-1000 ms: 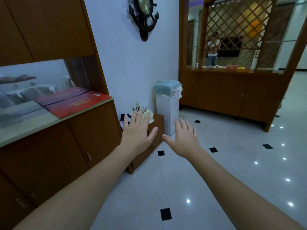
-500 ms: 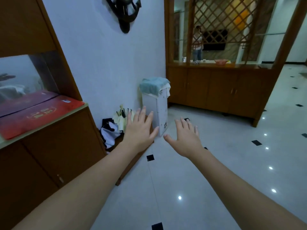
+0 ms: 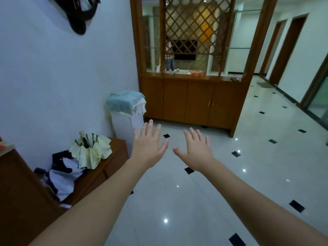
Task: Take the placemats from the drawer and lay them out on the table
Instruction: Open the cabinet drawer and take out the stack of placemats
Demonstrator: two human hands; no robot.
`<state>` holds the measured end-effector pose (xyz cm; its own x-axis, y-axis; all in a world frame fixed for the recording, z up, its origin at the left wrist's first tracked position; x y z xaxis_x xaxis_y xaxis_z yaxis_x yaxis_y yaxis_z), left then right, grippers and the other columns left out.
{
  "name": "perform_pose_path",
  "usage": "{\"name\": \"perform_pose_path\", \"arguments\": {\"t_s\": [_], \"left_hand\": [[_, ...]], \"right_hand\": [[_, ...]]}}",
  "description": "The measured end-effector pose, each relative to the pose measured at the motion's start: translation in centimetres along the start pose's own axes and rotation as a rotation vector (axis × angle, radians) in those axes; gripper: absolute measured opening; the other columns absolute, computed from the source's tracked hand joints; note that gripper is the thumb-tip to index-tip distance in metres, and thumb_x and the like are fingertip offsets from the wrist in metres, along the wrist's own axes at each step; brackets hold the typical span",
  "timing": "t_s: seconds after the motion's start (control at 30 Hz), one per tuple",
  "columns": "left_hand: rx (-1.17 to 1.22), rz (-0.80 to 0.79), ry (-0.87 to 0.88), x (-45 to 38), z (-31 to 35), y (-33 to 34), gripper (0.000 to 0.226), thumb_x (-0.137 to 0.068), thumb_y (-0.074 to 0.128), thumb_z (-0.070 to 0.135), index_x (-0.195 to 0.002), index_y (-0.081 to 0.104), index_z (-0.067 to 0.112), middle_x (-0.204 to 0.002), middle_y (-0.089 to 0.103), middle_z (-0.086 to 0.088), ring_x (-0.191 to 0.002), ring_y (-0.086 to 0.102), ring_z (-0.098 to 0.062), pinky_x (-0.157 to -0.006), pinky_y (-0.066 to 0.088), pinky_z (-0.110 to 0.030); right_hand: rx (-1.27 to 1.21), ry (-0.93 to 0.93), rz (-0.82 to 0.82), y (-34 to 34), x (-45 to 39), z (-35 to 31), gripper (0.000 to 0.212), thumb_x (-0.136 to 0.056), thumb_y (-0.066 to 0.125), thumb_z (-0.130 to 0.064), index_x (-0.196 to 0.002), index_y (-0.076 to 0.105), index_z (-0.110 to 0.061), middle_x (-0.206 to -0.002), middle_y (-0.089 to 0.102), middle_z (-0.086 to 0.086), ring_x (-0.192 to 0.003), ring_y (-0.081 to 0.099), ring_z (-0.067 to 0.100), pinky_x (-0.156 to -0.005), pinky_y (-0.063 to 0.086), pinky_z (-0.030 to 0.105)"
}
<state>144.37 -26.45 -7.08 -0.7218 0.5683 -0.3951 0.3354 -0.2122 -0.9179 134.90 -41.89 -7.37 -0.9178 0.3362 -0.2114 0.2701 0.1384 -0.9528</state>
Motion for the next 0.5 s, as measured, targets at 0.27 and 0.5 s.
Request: {"name": "perform_pose_path", "arguments": {"t_s": [0.27, 0.5], "left_hand": [[-0.071, -0.042, -0.116, -9.6, -1.8, 6.5, 0.069, -0.095, 0.018, 0.060, -0.153, 0.021, 0.022, -0.160, 0.020, -0.010, -0.146, 0.019, -0.027, -0.117, 0.008, -0.053], [-0.088, -0.092, -0.219, -15.3, -3.4, 10.1, 0.072, -0.092, 0.013, 0.061, -0.153, 0.021, 0.023, -0.160, 0.018, -0.011, -0.147, 0.016, -0.027, -0.118, 0.009, -0.055]], "right_hand": [[-0.075, -0.048, -0.021, 3.9, -12.0, 3.9, 0.084, -0.090, 0.035, -0.067, -0.154, 0.009, -0.019, -0.162, 0.006, 0.004, -0.149, 0.001, 0.024, -0.119, 0.005, 0.051], [-0.100, -0.120, -0.076, 6.5, -21.8, 5.0, 0.084, -0.089, 0.035, -0.068, -0.153, 0.013, -0.018, -0.162, 0.009, 0.005, -0.149, 0.004, 0.026, -0.119, 0.007, 0.052]]}}
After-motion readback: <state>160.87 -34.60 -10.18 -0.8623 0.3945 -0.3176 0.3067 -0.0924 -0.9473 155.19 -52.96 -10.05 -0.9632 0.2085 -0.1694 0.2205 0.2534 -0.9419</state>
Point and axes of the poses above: each hand's wrist, its own x-axis away from the middle knuckle, its own y-axis out of the palm, z = x × y, the point moved 2 cm from there along -x, towards the middle knuckle
